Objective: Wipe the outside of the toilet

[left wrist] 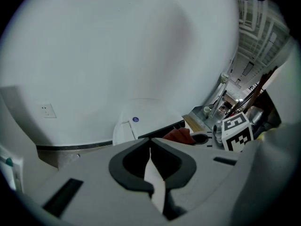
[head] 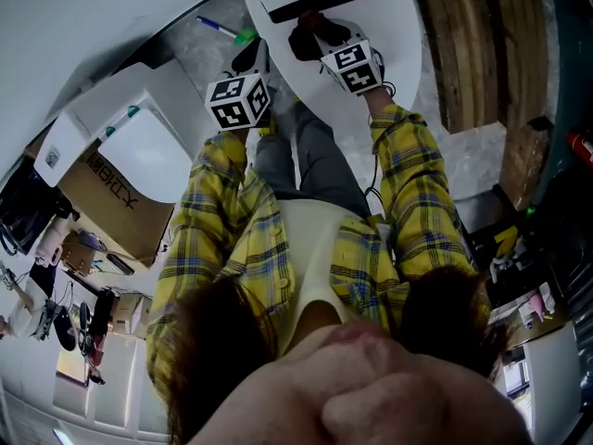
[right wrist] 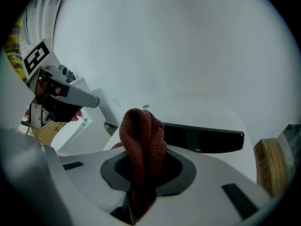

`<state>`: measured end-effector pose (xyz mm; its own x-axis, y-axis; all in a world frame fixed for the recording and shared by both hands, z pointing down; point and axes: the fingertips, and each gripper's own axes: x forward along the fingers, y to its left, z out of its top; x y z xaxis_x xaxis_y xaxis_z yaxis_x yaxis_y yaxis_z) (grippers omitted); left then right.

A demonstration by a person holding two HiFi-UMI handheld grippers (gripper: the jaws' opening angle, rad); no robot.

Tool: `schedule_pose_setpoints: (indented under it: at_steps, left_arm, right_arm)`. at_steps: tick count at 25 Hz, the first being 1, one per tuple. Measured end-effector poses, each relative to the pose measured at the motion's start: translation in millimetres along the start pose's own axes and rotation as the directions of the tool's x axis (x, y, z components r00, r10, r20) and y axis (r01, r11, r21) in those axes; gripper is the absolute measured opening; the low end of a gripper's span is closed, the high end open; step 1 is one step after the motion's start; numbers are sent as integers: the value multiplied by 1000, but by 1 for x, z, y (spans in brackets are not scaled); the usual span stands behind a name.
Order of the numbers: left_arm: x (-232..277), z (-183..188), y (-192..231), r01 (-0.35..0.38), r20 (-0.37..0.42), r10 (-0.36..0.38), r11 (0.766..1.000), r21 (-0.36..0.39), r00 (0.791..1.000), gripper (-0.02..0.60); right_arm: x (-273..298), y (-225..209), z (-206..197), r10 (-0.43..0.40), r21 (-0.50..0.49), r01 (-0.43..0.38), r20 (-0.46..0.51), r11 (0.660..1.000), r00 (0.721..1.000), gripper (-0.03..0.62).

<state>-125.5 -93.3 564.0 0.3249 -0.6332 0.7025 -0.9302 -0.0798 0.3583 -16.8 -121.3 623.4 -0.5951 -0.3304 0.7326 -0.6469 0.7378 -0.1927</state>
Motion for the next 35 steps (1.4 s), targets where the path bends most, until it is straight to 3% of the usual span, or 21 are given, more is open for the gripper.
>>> schedule_pose_setpoints:
  at_steps: [12, 20, 26, 31, 35]
  left_arm:
    - [14, 4, -11, 23, -22, -22, 999, 25, 1000, 12]
    - [23, 3, -21, 48, -38, -47, 998, 30, 998, 12]
    - [26, -3, -26, 58, -52, -56, 998, 38, 997, 13]
    - [26, -5, -31, 74, -55, -72, 996, 46, 996, 12]
    - [22, -7, -34, 83, -51, -80, 995, 58, 995, 12]
  right_arm:
    - [-32, -107, -27, -199, 72, 200, -20, 977, 980, 86]
    - [-52, -154, -46, -290, 72, 295, -68, 953, 955, 86]
    - [-68, -175, -56, -351, 98, 360, -102, 928, 931, 86]
    - [-86, -188, -53, -409, 185, 415, -73, 891, 910, 86]
    - [-101, -169, -37, -399, 187, 395, -15, 900, 917, 86]
